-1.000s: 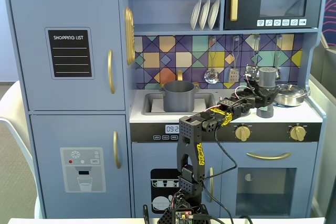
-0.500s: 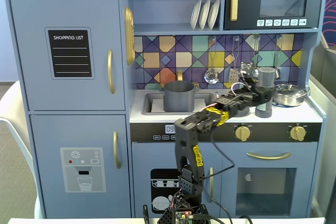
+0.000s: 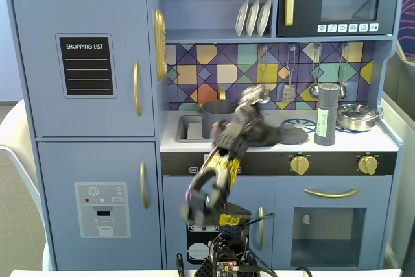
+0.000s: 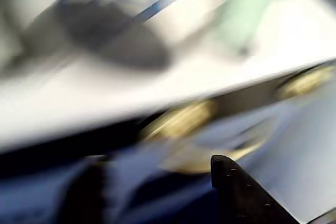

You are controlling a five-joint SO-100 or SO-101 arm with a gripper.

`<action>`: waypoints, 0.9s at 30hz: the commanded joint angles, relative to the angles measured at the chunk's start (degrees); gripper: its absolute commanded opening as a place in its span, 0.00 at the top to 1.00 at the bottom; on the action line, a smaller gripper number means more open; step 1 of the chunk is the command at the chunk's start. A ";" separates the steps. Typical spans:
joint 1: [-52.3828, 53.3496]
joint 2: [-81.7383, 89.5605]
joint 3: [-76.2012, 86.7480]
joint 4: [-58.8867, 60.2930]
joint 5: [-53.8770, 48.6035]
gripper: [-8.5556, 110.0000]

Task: Put salt in the gray recipient

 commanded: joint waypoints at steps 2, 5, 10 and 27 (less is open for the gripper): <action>-18.37 8.61 12.13 11.51 8.88 0.93; -25.31 12.92 22.50 10.63 13.89 0.93; -34.72 21.01 37.62 5.89 16.61 0.93; -37.35 23.47 56.25 5.62 17.75 0.93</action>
